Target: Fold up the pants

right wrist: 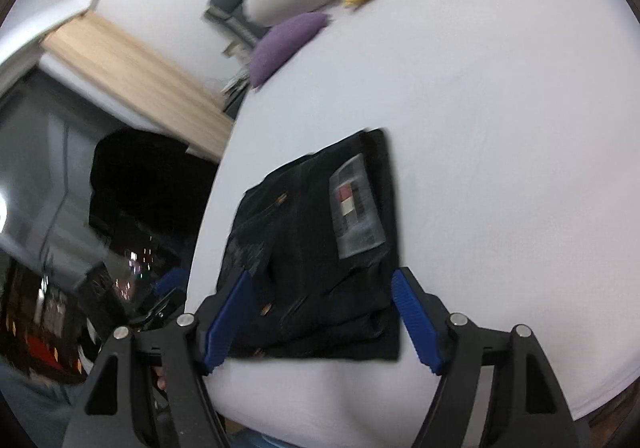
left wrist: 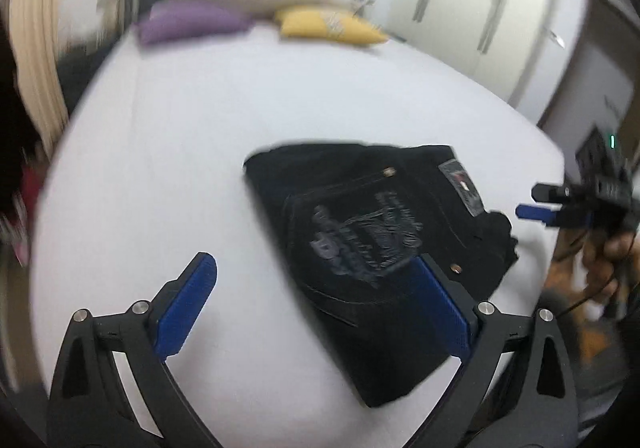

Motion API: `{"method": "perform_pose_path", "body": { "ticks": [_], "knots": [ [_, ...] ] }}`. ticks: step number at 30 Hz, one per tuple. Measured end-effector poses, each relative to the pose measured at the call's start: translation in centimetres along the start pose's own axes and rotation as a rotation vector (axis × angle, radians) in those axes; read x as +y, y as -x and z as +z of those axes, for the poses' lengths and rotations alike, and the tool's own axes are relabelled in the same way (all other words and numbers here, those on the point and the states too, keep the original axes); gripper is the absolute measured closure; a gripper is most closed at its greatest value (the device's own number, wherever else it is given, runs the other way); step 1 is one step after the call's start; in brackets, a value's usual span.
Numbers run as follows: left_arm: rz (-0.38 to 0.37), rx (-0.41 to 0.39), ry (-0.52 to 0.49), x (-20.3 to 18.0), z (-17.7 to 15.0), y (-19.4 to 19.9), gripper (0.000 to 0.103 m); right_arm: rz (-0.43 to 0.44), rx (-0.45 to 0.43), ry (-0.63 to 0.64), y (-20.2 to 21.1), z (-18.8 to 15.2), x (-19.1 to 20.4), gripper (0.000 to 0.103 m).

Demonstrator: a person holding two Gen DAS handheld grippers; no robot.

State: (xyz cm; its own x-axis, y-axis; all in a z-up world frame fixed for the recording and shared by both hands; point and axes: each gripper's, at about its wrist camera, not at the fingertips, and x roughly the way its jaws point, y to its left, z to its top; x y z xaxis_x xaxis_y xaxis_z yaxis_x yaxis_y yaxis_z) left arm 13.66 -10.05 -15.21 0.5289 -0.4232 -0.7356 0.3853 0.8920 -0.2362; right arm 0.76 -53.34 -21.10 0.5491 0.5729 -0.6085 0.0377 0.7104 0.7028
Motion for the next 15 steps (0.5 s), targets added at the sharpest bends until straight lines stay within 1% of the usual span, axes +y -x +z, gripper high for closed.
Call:
{"method": "perform_pose_path", "body": {
  "ticks": [1, 2, 4, 7, 8, 9, 10, 12, 13, 14, 15],
  "knots": [
    [-0.034, 0.035, 0.055, 1.1, 0.4, -0.9, 0.004, 0.016, 0.006, -0.018, -0.3, 0.5, -0.6, 0.027],
    [-0.093, 0.076, 0.111, 2.0, 0.7, -2.0, 0.004, 0.044, 0.018, -0.041, -0.9, 1.1, -1.4, 0.027],
    [-0.149, 0.127, 0.183, 3.1, 0.9, -3.8, 0.006, 0.072, 0.050, -0.094, -2.6, 2.3, -3.1, 0.027],
    [-0.212, 0.189, 0.229, 3.8, 1.3, -5.9, 0.006, 0.106, 0.095, -0.143, -5.0, 3.5, -4.9, 0.031],
    [-0.235, 0.223, 0.243, 3.9, 1.2, -6.8, 0.006, 0.122, 0.110, -0.157, -5.8, 3.7, -5.4, 0.035],
    [-0.258, 0.264, 0.267, 4.2, 1.0, -7.8, 0.012, 0.135, 0.119, -0.165, -6.0, 4.0, -5.7, 0.041],
    [-0.265, 0.287, 0.297, 4.5, 0.8, -8.8, 0.014, 0.154, 0.134, -0.175, -6.8, 4.5, -6.0, 0.043],
    [-0.277, 0.298, 0.310, 4.5, 0.7, -9.7, 0.015, 0.167, 0.162, -0.181, -7.8, 4.8, -6.2, 0.051],
    [-0.290, 0.305, 0.309, 4.3, 0.9, -10.1, 0.015, 0.168, 0.179, -0.178, -8.5, 5.0, -6.1, 0.052],
    [-0.306, 0.318, 0.312, 4.2, 1.0, -10.6, 0.019, 0.169, 0.190, -0.174, -9.1, 5.1, -5.9, 0.054],
    [-0.318, 0.329, 0.314, 4.1, 1.1, -10.7, 0.028, 0.172, 0.202, -0.165, -9.7, 5.2, -5.7, 0.055]
  ]
}}
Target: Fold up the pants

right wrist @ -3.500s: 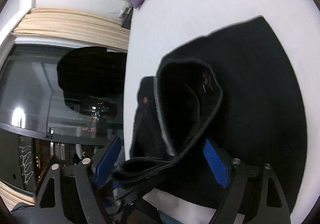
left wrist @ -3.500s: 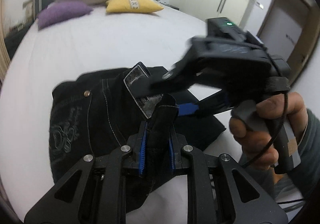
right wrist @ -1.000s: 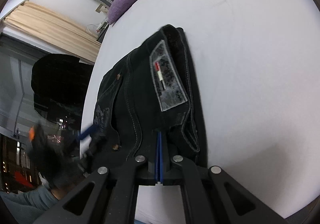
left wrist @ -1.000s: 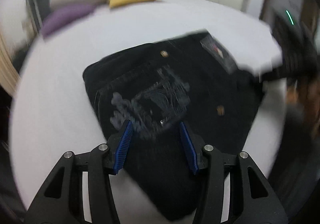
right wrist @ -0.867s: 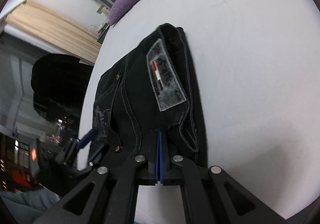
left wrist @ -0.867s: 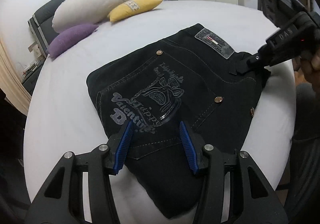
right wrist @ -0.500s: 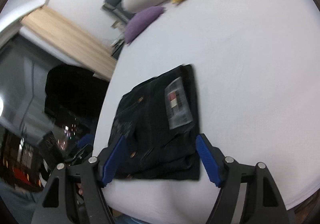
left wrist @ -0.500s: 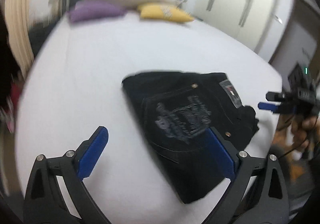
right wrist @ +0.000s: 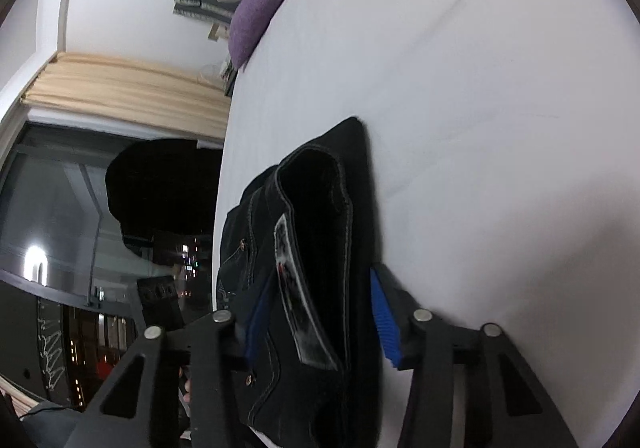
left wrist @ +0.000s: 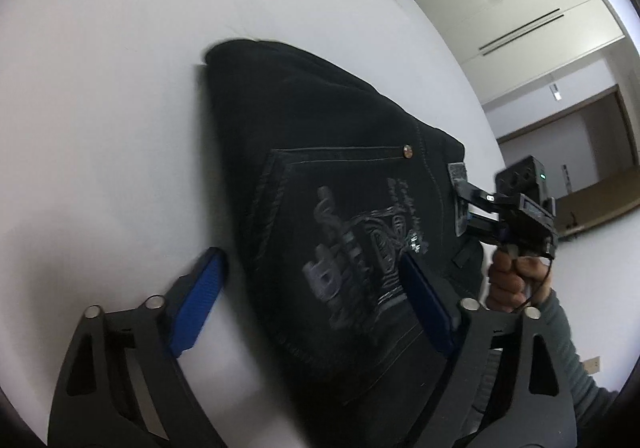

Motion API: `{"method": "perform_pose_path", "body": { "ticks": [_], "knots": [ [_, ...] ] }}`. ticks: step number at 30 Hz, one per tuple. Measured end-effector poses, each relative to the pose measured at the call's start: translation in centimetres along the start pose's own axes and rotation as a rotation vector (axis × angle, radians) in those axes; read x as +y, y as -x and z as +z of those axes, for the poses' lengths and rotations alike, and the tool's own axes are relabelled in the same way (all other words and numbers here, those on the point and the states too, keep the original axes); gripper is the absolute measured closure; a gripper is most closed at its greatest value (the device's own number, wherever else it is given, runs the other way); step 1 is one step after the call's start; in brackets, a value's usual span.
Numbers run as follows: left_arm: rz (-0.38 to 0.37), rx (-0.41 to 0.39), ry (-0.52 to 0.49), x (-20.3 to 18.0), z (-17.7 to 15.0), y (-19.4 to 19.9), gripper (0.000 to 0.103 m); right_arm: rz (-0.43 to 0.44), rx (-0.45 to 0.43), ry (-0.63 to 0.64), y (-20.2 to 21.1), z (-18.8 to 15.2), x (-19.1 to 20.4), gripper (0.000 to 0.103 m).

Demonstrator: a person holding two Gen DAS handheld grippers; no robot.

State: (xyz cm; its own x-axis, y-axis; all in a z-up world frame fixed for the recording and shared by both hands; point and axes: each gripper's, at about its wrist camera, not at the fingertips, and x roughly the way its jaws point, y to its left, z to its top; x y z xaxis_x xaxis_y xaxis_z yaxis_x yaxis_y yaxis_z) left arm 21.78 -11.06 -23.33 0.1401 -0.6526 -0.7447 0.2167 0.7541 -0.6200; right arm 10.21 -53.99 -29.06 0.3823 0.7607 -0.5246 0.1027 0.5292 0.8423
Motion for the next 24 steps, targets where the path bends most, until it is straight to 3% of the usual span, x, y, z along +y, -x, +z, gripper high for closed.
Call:
{"method": "perform_pose_path", "body": {
  "ticks": [3, 9, 14, 17, 21, 24],
  "knots": [
    [-0.006, 0.026, 0.017, 0.0, 0.7, -0.5, 0.050, -0.006, 0.015, 0.010, -0.9, 0.2, 0.3, 0.061],
    [0.011, 0.017, -0.005, -0.2, 0.9, 0.0, 0.070, -0.108, -0.029, 0.081, -0.6, -0.9, 2.5, 0.079],
    [-0.005, -0.016, -0.016, -1.0, 1.2, 1.9, 0.076, -0.157, -0.077, 0.188, 0.6, -1.1, 7.0, 0.083],
    [-0.004, -0.081, -0.044, -1.3, 2.4, 5.0, 0.076, -0.141, -0.085, 0.244, 0.5, -0.3, 9.7, 0.084],
    [0.012, -0.169, -0.060, -0.7, 3.0, 8.8, 0.076, -0.079, -0.094, 0.281, -1.0, 2.4, 13.0, 0.084],
    [0.069, -0.200, -0.082, -0.4, 3.3, 9.8, 0.076, -0.071, -0.066, 0.307, -4.3, 5.3, 15.1, 0.084]
  ]
}}
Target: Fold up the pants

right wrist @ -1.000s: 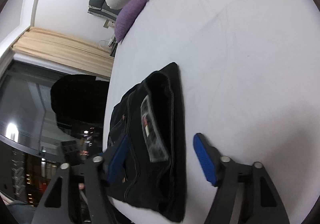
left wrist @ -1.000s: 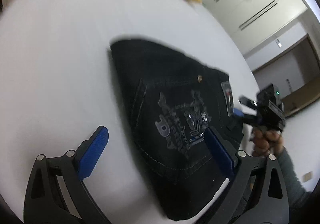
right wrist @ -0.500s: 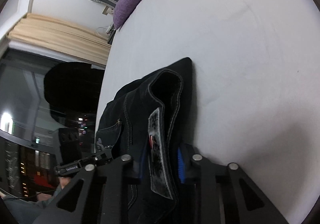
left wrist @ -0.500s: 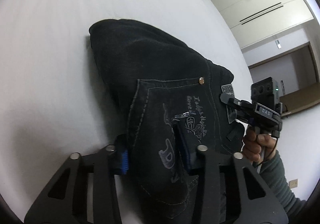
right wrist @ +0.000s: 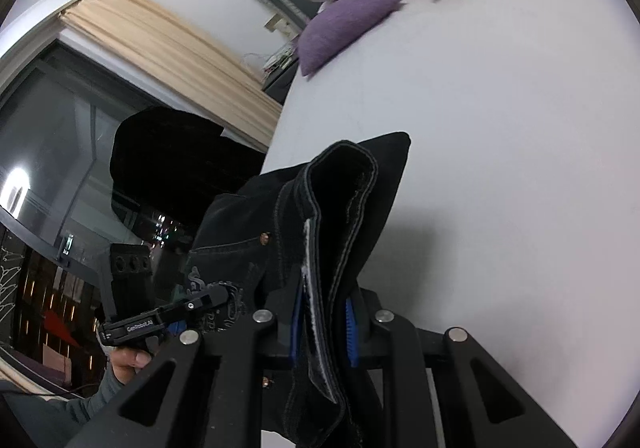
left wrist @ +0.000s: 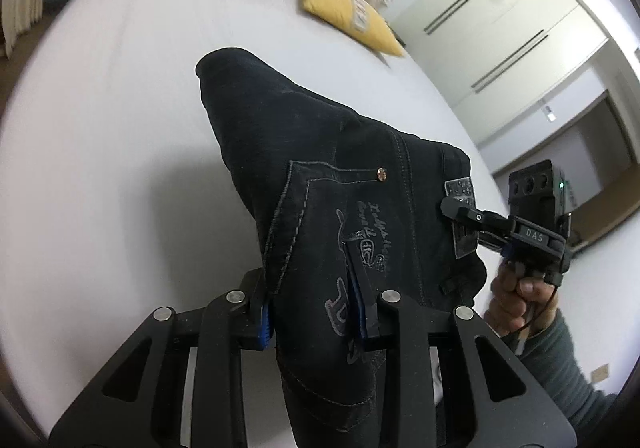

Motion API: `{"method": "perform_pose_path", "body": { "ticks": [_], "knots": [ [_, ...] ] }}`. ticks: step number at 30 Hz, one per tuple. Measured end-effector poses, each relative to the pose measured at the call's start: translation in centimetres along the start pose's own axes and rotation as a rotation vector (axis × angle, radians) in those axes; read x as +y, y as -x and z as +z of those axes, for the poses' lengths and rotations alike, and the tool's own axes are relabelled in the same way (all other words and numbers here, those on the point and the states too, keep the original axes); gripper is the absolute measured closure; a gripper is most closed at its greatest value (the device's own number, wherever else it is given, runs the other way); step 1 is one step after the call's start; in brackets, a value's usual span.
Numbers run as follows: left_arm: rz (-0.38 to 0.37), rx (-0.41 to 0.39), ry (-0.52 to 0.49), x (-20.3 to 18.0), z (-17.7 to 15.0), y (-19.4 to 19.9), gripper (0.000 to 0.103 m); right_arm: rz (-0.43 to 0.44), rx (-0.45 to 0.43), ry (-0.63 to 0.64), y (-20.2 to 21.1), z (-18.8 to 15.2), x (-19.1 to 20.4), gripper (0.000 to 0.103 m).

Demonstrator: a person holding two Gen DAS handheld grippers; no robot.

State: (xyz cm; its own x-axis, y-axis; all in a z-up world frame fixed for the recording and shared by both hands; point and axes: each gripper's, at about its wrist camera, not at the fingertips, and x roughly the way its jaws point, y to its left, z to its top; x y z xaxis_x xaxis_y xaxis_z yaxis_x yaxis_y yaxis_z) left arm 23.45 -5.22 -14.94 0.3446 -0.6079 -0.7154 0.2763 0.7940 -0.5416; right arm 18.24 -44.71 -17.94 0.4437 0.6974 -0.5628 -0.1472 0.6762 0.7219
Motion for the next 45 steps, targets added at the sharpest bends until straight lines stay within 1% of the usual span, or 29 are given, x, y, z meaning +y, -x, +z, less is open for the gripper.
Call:
{"method": "perform_pose_path", "body": {
  "ticks": [3, 5, 7, 10, 12, 13, 14, 15, 16, 18, 20, 21, 22, 23, 24, 26, 28, 29, 30, 31, 33, 35, 36, 37, 38, 39, 42, 43, 45],
  "knots": [
    [0.051, -0.002, -0.007, 0.0, 0.7, -0.9, 0.076, -0.001, 0.024, 0.006, -3.3, 2.3, 0.7, 0.084],
    [0.068, 0.002, 0.000, 0.1, 1.3, -1.8, 0.076, 0.004, 0.035, -0.013, -5.5, 4.0, 0.4, 0.084],
    [0.075, 0.004, -0.001, 1.7, 2.6, -2.6, 0.076, 0.004, 0.037, -0.029, -6.8, 5.1, -0.3, 0.084],
    [0.066, 0.031, 0.034, 5.0, 3.8, -4.9, 0.076, -0.001, 0.050, -0.069, -8.3, 6.1, -2.3, 0.084],
    [0.075, 0.060, 0.064, 7.2, 3.7, -6.9, 0.075, -0.019, 0.080, -0.104, -9.5, 5.8, -4.5, 0.084],
    [0.087, 0.080, 0.080, 8.2, 3.3, -8.2, 0.072, -0.028, 0.096, -0.129, -10.1, 5.5, -5.5, 0.083],
    [0.099, 0.083, 0.102, 9.2, 2.8, -9.1, 0.062, -0.050, 0.110, -0.175, -10.9, 5.0, -7.3, 0.075],
    [0.074, 0.062, 0.119, 9.8, 2.3, -9.1, 0.061, -0.045, 0.109, -0.229, -11.3, 4.4, -9.0, 0.073],
    [0.063, 0.043, 0.116, 10.0, 2.1, -8.9, 0.060, 0.020, 0.078, -0.265, -11.1, 3.9, -10.2, 0.073],
    [0.058, 0.026, 0.089, 9.8, 1.6, -8.5, 0.058, 0.071, 0.023, -0.259, -10.2, 3.0, -11.0, 0.073],
    [0.066, 0.023, 0.070, 9.7, 1.5, -8.4, 0.057, 0.083, -0.002, -0.264, -9.2, 2.5, -11.2, 0.068],
    [0.084, 0.020, 0.071, 9.4, 1.3, -7.8, 0.053, 0.074, -0.015, -0.274, -8.4, 2.1, -11.2, 0.062],
    [0.121, 0.003, 0.069, 9.1, 1.5, -7.4, 0.050, 0.060, -0.038, -0.284, -7.2, 1.3, -11.1, 0.057],
    [0.172, -0.040, 0.053, 8.6, 1.1, -5.8, 0.041, 0.038, -0.070, -0.289, -5.8, 0.9, -10.9, 0.045],
    [0.202, -0.073, 0.037, 8.1, 0.9, -4.9, 0.033, 0.001, -0.103, -0.286, -4.5, 0.3, -10.5, 0.034],
    [0.321, -0.184, -0.025, 6.1, -0.8, -1.2, 0.027, -0.096, -0.158, -0.249, -1.8, -1.1, -9.1, 0.031],
    [0.417, -0.286, -0.095, 3.8, -2.1, 2.1, 0.023, -0.152, -0.212, -0.205, 0.8, -2.7, -7.1, 0.031],
    [0.468, -0.348, -0.141, 1.8, -2.4, 3.3, 0.017, -0.194, -0.243, -0.175, 2.1, -3.4, -5.6, 0.027],
    [0.518, -0.416, -0.189, -0.4, -3.2, 4.5, 0.006, -0.226, -0.271, -0.144, 3.2, -3.9, -4.4, 0.025],
    [0.581, -0.503, -0.244, -2.6, -4.4, 6.3, 0.000, -0.276, -0.321, -0.080, 4.8, -4.9, -2.0, 0.025],
    [0.692, -0.648, -0.323, -6.1, -6.6, 9.5, 0.000, -0.338, -0.393, 0.020, 6.9, -6.2, 2.0, 0.017],
    [0.769, -0.767, -0.376, -9.8, -7.7, 12.4, 0.000, -0.401, -0.494, 0.145, 9.1, -7.3, 7.5, 0.012],
    [0.793, -0.820, -0.386, -11.4, -8.5, 14.0, 0.000, -0.413, -0.529, 0.187, 9.9, -7.4, 9.0, 0.008],
    [0.795, -0.858, -0.385, -12.7, -9.2, 15.6, 0.000, -0.441, -0.596, 0.251, 11.4, -8.4, 11.5, 0.004],
    [0.780, -0.893, -0.375, -13.9, -9.8, 17.3, 0.000, -0.466, -0.649, 0.291, 11.9, -7.9, 13.4, 0.000],
    [0.767, -0.922, -0.365, -14.6, -10.2, 18.6, 0.000, -0.482, -0.713, 0.338, 12.6, -7.9, 15.4, 0.000],
    [0.726, -1.025, -0.342, -17.1, -11.8, 23.6, 0.000, -0.537, -0.898, 0.457, 16.8, -10.7, 20.8, 0.000],
    [0.726, -1.039, -0.346, -17.9, -12.2, 24.9, 0.000, -0.549, -0.942, 0.478, 17.1, -10.4, 22.2, 0.000],
    [0.745, -1.022, -0.350, -19.3, -12.8, 26.9, 0.000, -0.567, -1.028, 0.510, 18.2, -11.2, 25.4, 0.000]
  ]
}}
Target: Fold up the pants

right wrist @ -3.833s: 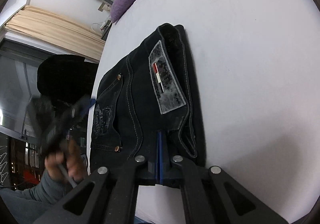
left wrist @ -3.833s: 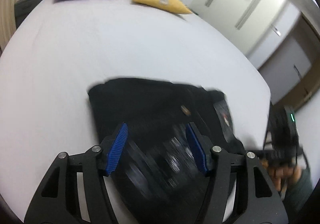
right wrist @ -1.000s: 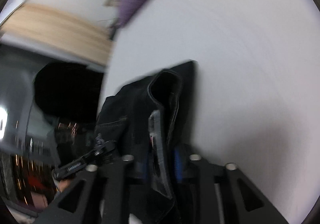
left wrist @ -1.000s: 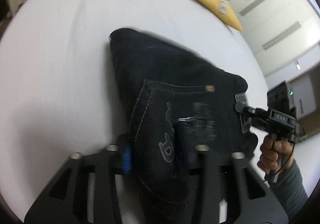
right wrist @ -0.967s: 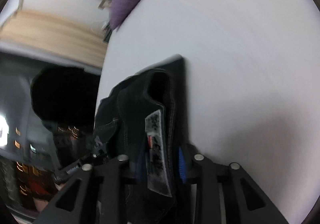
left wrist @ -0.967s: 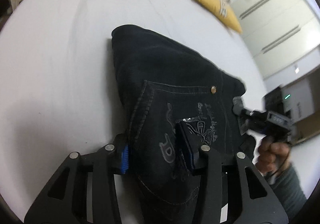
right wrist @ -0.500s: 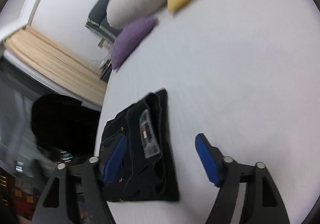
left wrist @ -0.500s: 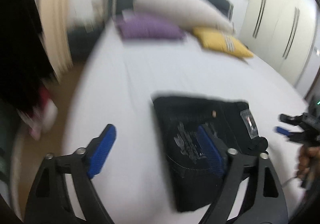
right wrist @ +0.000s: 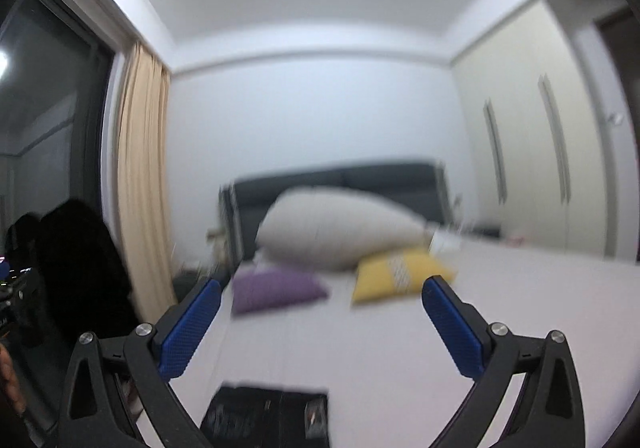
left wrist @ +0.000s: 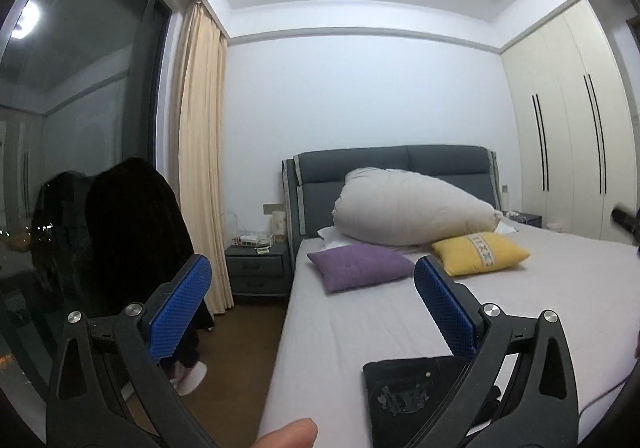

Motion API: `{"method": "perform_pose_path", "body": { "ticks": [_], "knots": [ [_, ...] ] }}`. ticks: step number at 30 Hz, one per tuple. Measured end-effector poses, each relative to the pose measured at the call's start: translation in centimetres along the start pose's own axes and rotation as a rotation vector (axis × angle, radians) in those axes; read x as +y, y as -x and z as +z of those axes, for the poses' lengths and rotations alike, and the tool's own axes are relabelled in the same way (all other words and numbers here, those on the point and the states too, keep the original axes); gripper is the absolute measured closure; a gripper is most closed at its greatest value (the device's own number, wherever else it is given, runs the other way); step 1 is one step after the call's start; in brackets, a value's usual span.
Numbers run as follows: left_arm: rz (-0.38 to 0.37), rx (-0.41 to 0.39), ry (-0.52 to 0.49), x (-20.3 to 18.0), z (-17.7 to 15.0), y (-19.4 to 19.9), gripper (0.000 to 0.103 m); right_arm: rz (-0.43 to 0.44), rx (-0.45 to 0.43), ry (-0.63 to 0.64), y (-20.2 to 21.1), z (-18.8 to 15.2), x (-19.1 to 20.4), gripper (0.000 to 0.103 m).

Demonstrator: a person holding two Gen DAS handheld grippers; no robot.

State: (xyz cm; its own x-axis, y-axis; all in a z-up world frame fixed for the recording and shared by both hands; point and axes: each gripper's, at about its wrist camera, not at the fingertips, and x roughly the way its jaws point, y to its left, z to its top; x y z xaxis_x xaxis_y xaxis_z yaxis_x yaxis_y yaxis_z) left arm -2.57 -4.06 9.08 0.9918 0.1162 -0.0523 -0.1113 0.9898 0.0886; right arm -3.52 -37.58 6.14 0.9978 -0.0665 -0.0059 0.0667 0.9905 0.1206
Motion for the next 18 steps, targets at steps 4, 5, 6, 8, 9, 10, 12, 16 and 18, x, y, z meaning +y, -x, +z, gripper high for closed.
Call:
{"method": "perform_pose_path", "body": {
  "ticks": [4, 5, 6, 8, 9, 10, 12, 16, 18],
  "knots": [
    [0.017, -0.038, -0.091, 0.1, 2.5, 4.2, 0.000, -0.003, -0.090, -0.035, 4.0, 3.6, 0.5, 0.000],
    [0.008, -0.047, -0.107, 0.1, 2.8, 5.2, 0.000, -0.001, -0.114, -0.033, 4.9, 4.3, 0.7, 0.000],
    [0.009, -0.046, -0.112, 0.4, 3.3, 6.0, 0.000, -0.002, -0.135, -0.021, 5.7, 4.8, 0.9, 0.000],
    [0.012, -0.012, -0.098, 0.7, 4.0, 6.7, 0.000, -0.028, -0.180, 0.031, 7.5, 5.8, 1.9, 0.000],
    [0.014, 0.011, -0.092, 0.5, 4.3, 6.8, 0.000, -0.031, -0.189, 0.050, 8.1, 6.0, 2.4, 0.000],
    [0.018, 0.050, -0.077, 0.5, 4.4, 6.7, 0.000, -0.021, -0.192, 0.067, 8.5, 6.2, 2.9, 0.000],
    [0.008, 0.143, -0.029, 0.8, 3.8, 5.7, 0.000, 0.014, -0.171, 0.076, 8.7, 6.2, 3.4, 0.000],
    [-0.016, 0.352, -0.005, 0.2, 0.6, 2.8, 0.000, -0.003, -0.001, 0.047, 6.5, 4.6, 3.5, 0.000],
    [-0.031, 0.456, -0.011, -0.5, -1.8, 1.6, 0.000, -0.013, 0.117, 0.006, 4.7, 2.7, 3.4, 0.000]
  ]
}}
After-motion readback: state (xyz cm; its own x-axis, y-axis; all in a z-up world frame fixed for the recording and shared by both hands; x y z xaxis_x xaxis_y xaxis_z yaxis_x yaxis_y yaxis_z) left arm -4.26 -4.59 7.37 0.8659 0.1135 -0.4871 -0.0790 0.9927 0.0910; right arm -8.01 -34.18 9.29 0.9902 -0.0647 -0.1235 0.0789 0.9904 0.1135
